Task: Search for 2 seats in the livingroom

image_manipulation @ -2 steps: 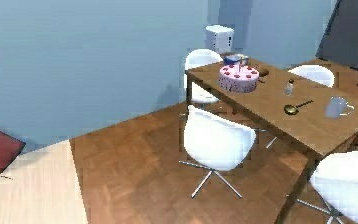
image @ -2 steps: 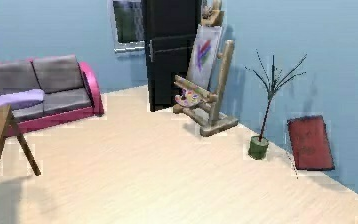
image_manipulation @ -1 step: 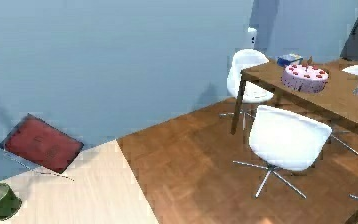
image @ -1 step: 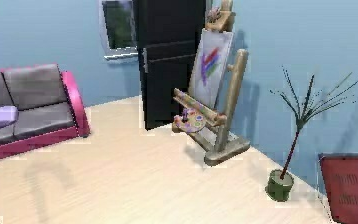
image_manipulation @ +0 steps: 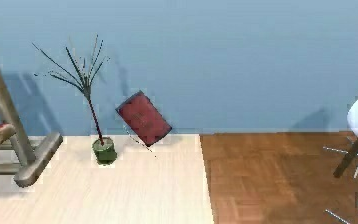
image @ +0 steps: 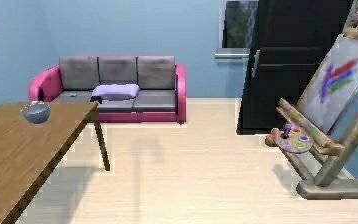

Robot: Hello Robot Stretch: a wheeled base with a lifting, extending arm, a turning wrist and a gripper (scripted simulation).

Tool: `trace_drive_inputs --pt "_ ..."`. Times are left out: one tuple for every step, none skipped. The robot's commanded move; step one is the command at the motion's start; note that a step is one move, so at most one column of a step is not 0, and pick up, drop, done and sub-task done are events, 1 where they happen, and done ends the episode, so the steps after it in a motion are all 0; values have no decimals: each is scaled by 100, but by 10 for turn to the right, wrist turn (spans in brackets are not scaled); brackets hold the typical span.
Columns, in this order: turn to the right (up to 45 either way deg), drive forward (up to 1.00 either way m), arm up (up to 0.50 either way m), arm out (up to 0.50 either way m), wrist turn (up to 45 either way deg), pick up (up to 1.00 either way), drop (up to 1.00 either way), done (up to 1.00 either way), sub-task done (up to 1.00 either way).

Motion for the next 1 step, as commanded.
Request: trace_drive_inputs --pt "0 100 0 0 0 0 0 0 0"
